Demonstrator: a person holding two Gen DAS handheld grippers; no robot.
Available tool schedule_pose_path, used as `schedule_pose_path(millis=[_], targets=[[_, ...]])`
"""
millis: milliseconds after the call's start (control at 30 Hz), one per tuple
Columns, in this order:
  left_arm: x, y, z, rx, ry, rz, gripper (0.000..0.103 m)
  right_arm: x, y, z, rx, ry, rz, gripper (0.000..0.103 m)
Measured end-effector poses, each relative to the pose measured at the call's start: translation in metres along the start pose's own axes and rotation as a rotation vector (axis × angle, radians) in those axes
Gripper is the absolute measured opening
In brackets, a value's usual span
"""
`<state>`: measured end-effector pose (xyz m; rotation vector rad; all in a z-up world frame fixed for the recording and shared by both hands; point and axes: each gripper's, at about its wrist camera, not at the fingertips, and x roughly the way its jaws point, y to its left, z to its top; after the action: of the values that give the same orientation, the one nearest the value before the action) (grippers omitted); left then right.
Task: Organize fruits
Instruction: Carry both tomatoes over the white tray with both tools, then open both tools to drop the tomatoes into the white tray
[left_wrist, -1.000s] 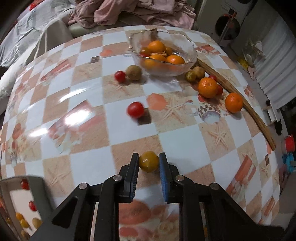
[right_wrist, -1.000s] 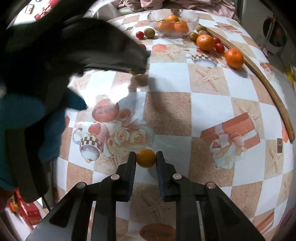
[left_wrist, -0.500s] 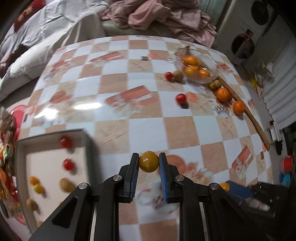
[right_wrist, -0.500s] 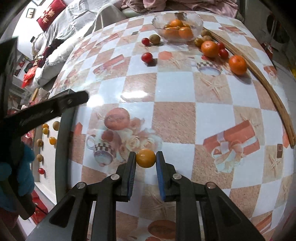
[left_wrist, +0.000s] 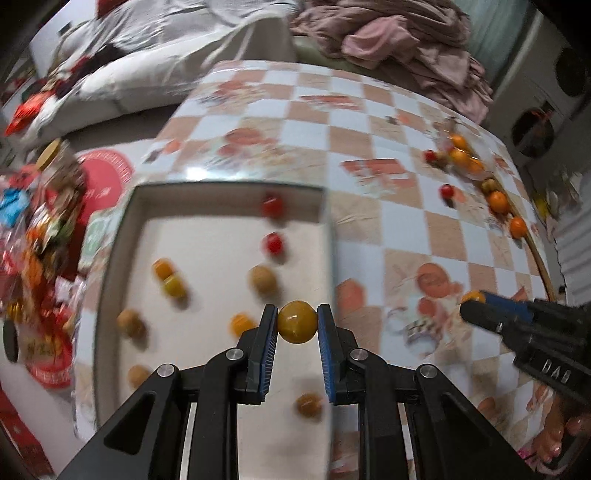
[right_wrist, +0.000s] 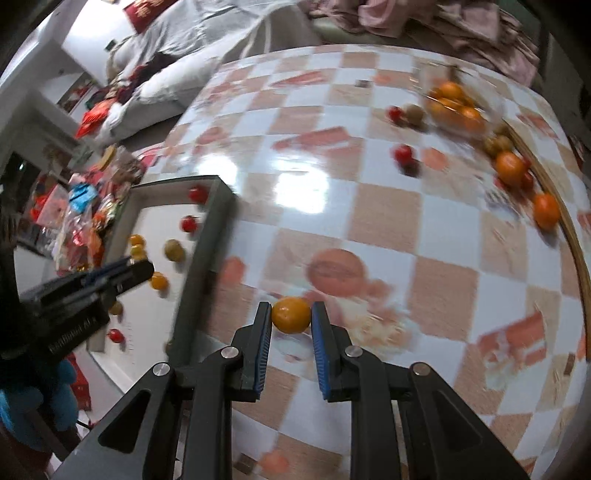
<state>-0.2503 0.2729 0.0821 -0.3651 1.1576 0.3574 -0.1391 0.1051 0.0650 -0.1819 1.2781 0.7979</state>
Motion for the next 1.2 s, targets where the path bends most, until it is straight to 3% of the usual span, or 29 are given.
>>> schedule_pose_path(millis=[300,567,900,1200], targets=[[-0.001,0.053,-0.032,-0.124,0.019,0.065,0.023,0.026,0.064,0.024,-0.132,0.042,0.075,0.024],[0.018,0.063,-0.047,-0.145,0.042,0.076,0.023,0.062,0.111,0.046,-0.23,0.095,0.114,0.024],[0.034,0.064,-0.053,-0.136,0.062,0.094,0.023,0.111,0.151,0.072,-0.321,0.135,0.097,0.024],[0.037,0.064,-0.054,-0.111,0.062,0.116,0.023,0.146,0.162,0.074,-0.384,0.182,0.034,0.024]])
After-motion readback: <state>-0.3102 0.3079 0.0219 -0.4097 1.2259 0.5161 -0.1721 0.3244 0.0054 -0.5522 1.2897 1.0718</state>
